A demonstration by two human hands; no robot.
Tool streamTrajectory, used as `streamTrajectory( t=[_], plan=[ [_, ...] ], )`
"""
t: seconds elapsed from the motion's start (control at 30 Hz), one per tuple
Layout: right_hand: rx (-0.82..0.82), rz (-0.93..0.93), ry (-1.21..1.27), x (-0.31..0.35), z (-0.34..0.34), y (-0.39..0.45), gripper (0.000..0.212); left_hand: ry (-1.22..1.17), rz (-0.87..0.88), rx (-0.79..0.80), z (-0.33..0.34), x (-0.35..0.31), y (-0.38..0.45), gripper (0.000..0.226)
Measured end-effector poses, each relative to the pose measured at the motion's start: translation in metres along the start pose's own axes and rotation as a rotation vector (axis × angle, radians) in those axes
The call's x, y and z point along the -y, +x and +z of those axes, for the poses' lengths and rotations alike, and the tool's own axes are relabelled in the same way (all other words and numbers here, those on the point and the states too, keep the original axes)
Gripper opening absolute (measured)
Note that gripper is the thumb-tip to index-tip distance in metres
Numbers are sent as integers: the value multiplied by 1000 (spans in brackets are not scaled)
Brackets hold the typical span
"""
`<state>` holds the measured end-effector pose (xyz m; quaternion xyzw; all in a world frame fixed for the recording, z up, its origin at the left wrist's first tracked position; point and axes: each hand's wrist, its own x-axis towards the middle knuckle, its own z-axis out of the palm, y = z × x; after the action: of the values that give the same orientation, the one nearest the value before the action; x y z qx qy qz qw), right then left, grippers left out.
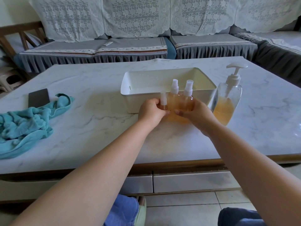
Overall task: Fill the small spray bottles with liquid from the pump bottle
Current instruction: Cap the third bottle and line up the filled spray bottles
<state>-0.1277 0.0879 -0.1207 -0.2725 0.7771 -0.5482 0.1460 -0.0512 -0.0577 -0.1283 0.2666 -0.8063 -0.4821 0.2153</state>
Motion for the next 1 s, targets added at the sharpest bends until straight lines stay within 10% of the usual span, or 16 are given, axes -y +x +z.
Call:
streamTrajectory(
  t=[0.4, 1.0],
  plan=[
    [-101, -180, -1, 81, -20, 42, 32, 71, 209, -8, -56, -85, 37, 25],
    [422, 379, -592, 60, 26, 151, 82, 400, -445, 440, -32, -38, 129, 11]
  ],
)
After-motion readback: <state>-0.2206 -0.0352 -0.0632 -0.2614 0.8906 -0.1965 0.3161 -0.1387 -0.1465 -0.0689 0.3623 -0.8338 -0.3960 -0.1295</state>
